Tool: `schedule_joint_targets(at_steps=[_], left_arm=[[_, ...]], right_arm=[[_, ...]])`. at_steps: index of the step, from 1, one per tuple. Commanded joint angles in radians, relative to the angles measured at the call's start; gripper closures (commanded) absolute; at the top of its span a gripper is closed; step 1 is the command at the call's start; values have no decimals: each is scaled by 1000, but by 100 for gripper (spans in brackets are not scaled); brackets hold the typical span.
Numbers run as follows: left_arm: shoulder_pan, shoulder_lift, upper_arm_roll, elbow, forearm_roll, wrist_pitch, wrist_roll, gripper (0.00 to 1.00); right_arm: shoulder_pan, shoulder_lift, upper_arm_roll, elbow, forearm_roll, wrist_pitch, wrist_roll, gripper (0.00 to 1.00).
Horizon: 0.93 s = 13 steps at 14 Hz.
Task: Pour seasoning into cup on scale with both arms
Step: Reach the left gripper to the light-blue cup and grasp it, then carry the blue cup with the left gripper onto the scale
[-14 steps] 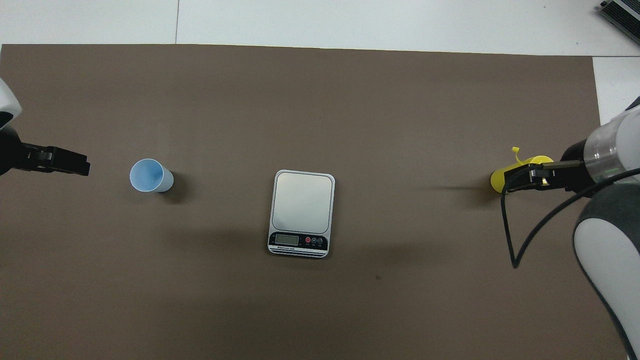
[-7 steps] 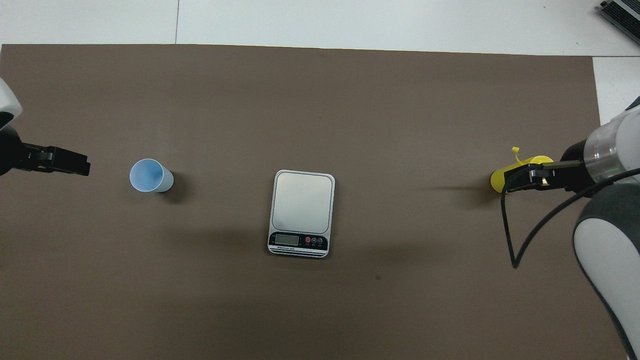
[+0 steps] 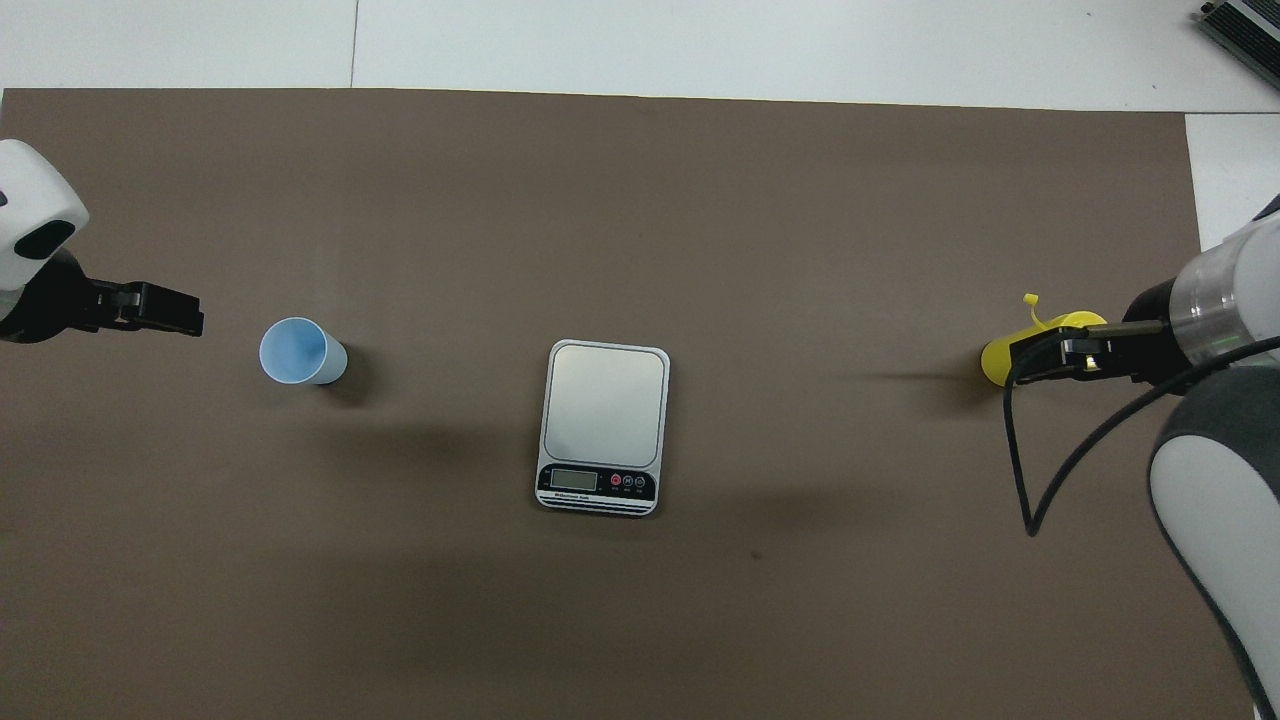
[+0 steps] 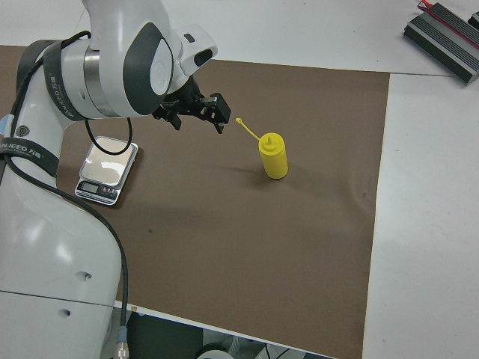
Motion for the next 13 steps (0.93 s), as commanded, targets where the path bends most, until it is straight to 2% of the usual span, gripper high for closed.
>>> schedule_joint_targets(at_steps=[1,5,7,9,13], left_arm=[[17,9,-4,-109,-17,139,-73,0],[18,29,-4,-258,-23,341,-131,0],[17,49,-6,-288,-25,406,-188,0],[15,49,-7,-339,-25,461,-232,0],[1,97,-6,-376,-26,518,-286,0]], right_arm=[[-15,-1,6,8,20,-10,-24,0],[-15,-1,4,8,20,-10,-24,0],[-15,-1,4,6,20,-11,-24,0],[-15,-1,4,8,20,-11,-24,0],[-15,-1,4,8,20,-10,-24,0]])
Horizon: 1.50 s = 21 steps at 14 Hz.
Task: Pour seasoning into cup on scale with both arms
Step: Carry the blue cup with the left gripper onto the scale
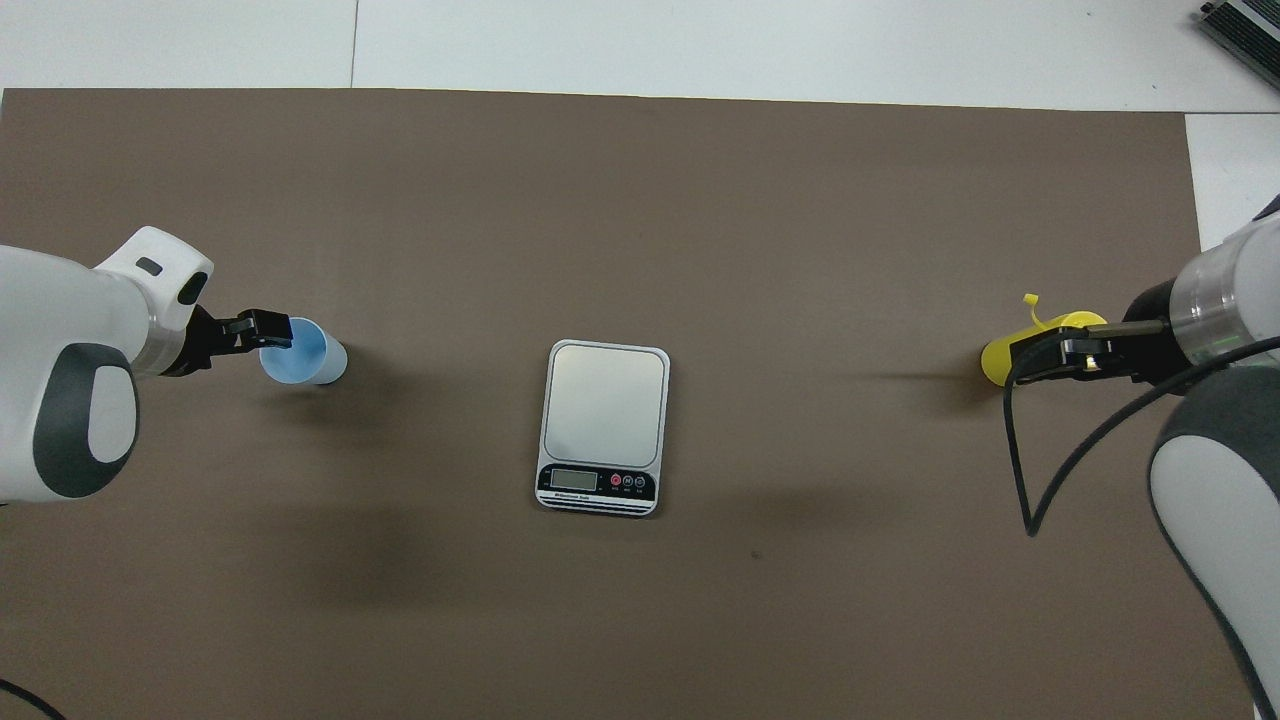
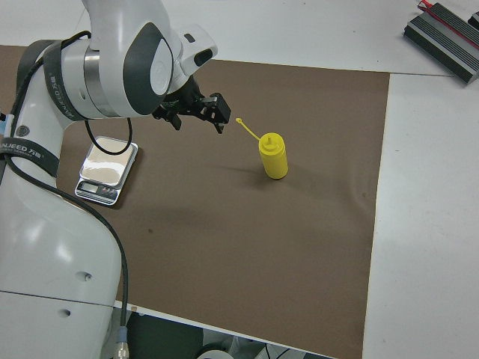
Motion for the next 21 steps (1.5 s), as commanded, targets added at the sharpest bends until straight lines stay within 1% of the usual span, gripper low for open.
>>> schedule_joint_targets(at_steps=[1,4,5,7,8,9,12,14,16,18,19,21], left_arm=[[-6,12,4,-36,-19,43,-20,0],[-6,36,2,-41,-21,67,-21,0],[-6,48,4,-42,-19,84,-21,4],[-8,55,4,-42,-19,89,-20,56],[-8,55,4,-41,-19,81,-15,90],[-6,55,2,-41,-19,78,2,100],[-8,58,2,-17,-19,43,6,100],[-8,73,1,31,-18,3,12,100],[-9,85,-1,112,-18,-58,22,100],[-32,84,-2,192,-19,-123,23,100],[-56,82,-4,227,-28,-160,22,100],[-113,79,-7,301,-86,-227,5,100]], right_arm=[[-15,-1,6,8,20,-11,-24,0],[-15,-1,4,8,20,-10,-24,0],[-15,-1,4,6,20,-11,-24,0],[-15,-1,4,8,20,-11,-24,0],[-15,-1,6,8,20,-10,-24,0],[-15,-1,4,8,20,-11,-24,0],[-15,-1,4,8,20,-11,-24,0],[-15,-1,4,8,20,-11,-24,0],[-15,-1,6,8,20,-11,-24,0],[-15,-1,6,8,20,-11,-24,0],[-15,-1,6,8,20,-11,-24,0],[-15,-1,6,8,20,-11,-24,0]])
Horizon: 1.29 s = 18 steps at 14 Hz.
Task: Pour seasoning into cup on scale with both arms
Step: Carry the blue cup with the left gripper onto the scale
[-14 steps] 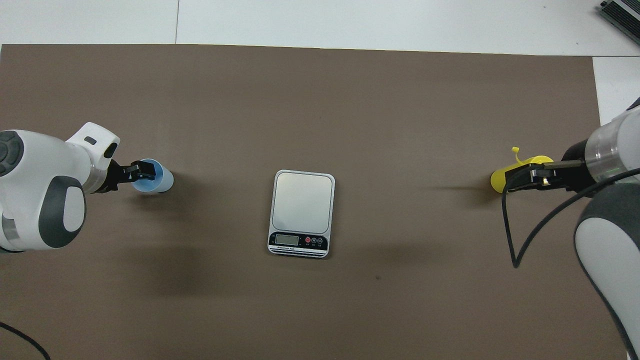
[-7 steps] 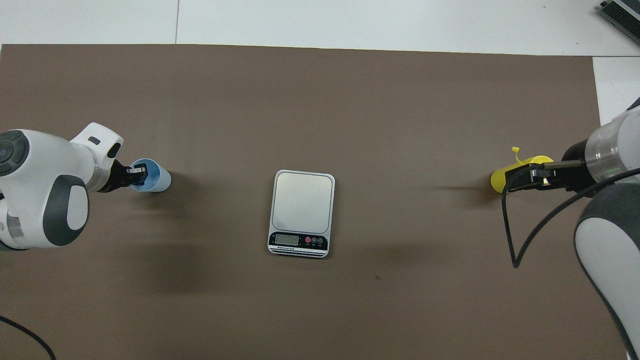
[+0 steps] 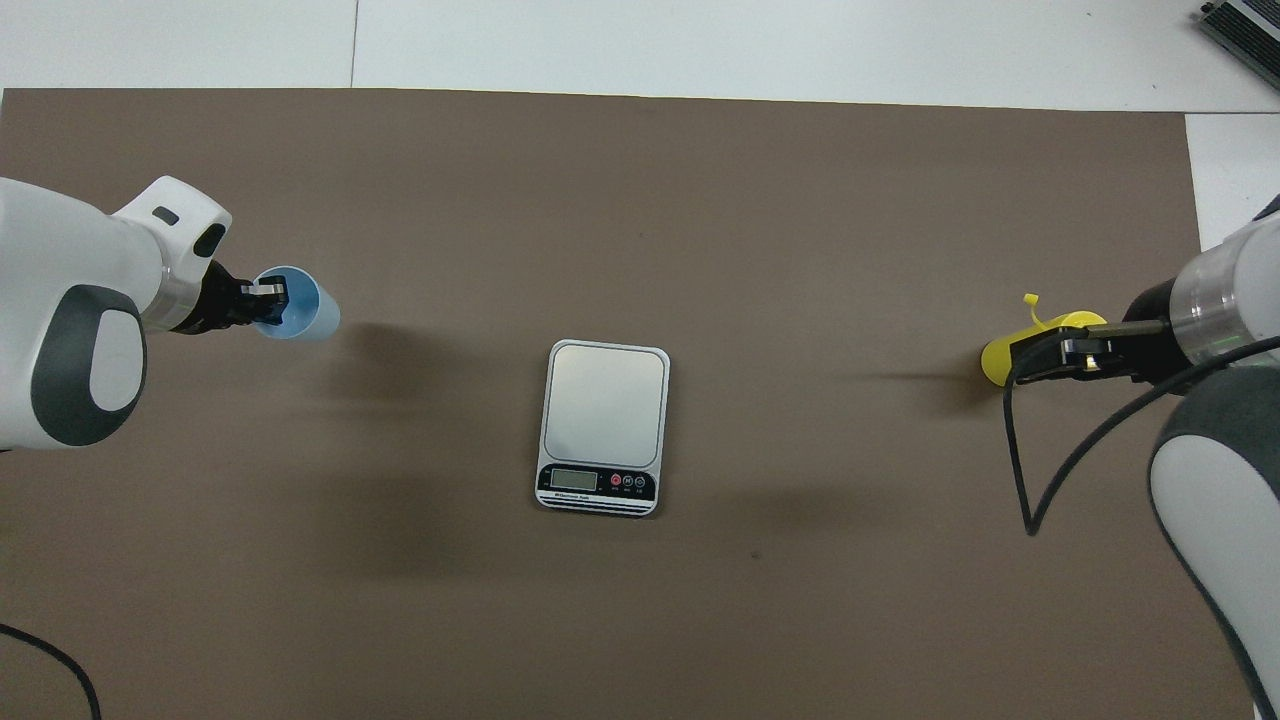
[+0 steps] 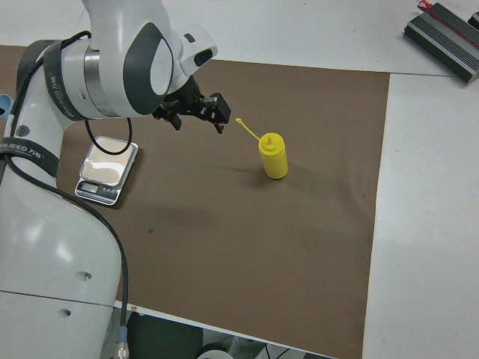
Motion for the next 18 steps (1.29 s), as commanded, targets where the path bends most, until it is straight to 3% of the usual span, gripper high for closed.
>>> schedule_joint_targets(at_steps=[1,11,18], left_arm=[[-97,19,9,118,-48,-110,-26,100],[-458,56,12,90,0,-5,-348,100],[-536,56,12,-13,26,73,-400,100]], right_arm=[[-15,-1,6,8,20,-11,-24,0],[-15,-1,6,8,20,-11,-24,0],[-18,-1,3,8,20,-11,-24,0]])
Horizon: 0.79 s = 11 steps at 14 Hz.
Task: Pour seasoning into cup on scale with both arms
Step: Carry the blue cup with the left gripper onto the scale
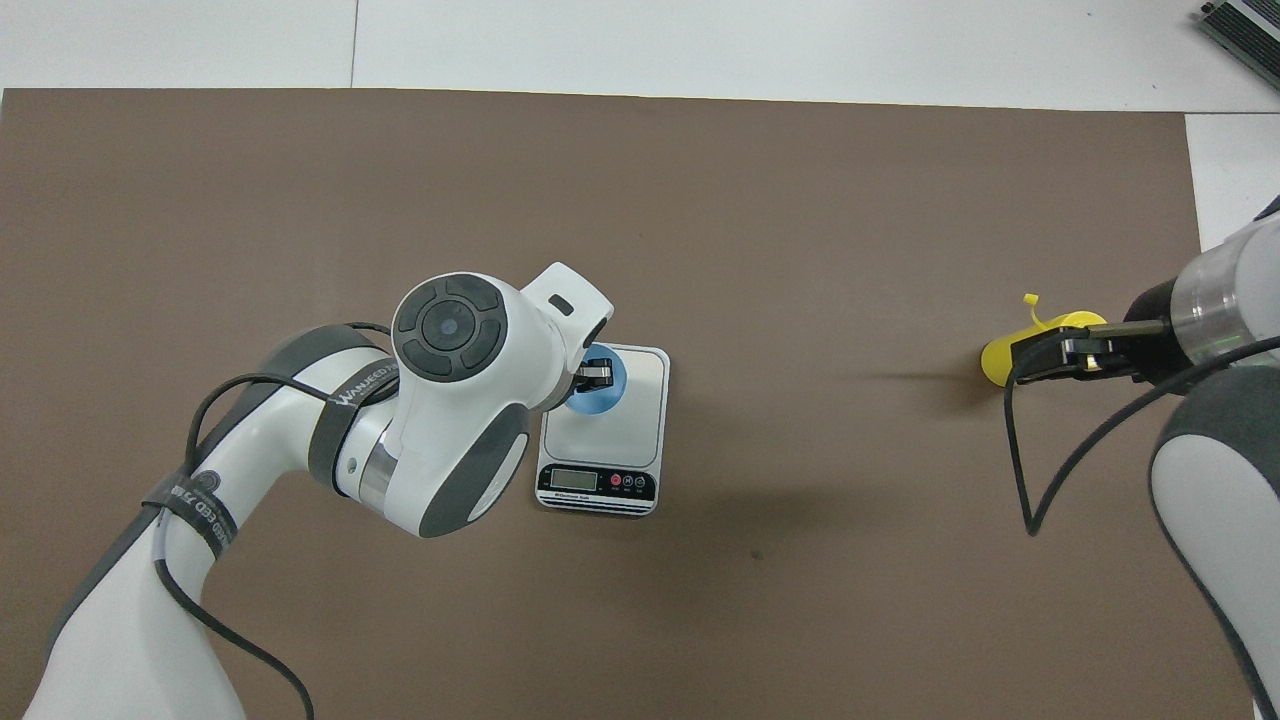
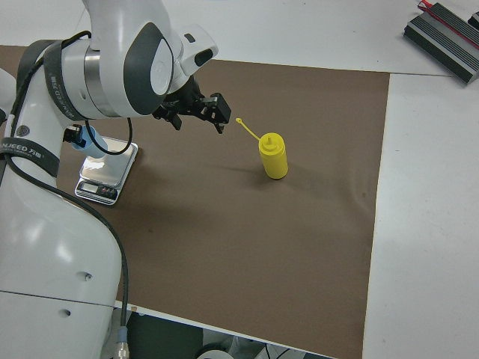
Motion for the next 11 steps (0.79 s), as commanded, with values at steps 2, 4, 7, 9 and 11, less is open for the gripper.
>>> schedule_joint_targets(at_steps=[2,4,7,9,11], left_arm=[[-29,-13,17,-40,24,39,-32,100],[-32,-2,17,-52,31,79,-46,100],[-33,7,17,-48,50,85,-48,52],[-33,7,17,-52,56,99,-51,0],[-23,0,22,-40,56,83,-49,0]], right_arm=[[-31,-1,4,8,20,-11,-24,0],[-32,-2,4,6,20,-17,-26,0],[-44,1,4,5,20,15,-21,0],[-51,4,4,5,20,42,35,0],[-56,7,4,3,26,70,214,0]])
